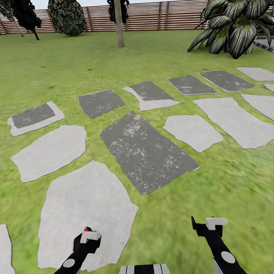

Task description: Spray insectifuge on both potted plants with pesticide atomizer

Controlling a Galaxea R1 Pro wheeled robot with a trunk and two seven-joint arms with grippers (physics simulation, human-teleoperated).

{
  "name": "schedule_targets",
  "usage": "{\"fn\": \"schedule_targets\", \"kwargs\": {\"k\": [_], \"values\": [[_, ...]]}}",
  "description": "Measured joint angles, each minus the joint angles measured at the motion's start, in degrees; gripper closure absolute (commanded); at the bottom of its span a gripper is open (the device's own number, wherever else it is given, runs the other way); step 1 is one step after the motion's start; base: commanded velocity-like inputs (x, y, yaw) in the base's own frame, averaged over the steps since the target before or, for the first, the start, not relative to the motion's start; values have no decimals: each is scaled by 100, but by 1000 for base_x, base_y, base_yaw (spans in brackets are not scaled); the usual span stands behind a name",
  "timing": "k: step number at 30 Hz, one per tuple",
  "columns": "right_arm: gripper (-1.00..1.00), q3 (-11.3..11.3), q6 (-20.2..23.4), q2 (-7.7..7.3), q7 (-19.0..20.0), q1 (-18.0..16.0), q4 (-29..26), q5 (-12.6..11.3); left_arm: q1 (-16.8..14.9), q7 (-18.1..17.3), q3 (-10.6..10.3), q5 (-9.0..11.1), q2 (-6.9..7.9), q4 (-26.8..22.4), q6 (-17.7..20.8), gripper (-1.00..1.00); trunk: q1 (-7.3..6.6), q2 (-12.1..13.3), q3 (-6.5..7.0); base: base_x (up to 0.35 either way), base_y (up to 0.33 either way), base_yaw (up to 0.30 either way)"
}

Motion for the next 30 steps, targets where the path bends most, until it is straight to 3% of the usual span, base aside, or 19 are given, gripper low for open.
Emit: {"fn": "schedule_targets", "kwargs": {"k": [7,15,30], "values": [[-100,3,-1,0,3,-4,8,0,-1,3,13,11,0,0,-11,-100,1,0,0,11,-24,202],[-100,1,-1,0,-1,-2,3,-2,6,2,18,22,7,67,-428,-100,1,0,0,1,-1,20],[-100,1,-1,2,-1,-4,3,0,8,22,26,43,0,80,-475,-100,1,0,0,0,0,85]]}}
